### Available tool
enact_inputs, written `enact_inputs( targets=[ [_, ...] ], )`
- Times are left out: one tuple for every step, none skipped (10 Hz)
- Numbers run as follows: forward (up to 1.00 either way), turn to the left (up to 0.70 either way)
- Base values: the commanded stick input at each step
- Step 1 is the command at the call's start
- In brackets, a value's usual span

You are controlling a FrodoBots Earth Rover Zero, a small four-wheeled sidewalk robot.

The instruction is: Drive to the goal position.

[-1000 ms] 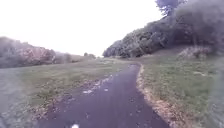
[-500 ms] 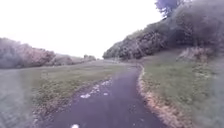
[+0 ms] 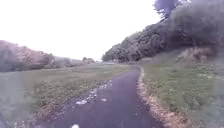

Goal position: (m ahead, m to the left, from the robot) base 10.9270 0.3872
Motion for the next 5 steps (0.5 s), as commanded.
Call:
enact_inputs(
  targets=[
    [0.45,0.00],
    [0.45,0.00],
    [0.45,0.00],
    [0.45,0.00],
    [0.45,0.00]
  ],
)
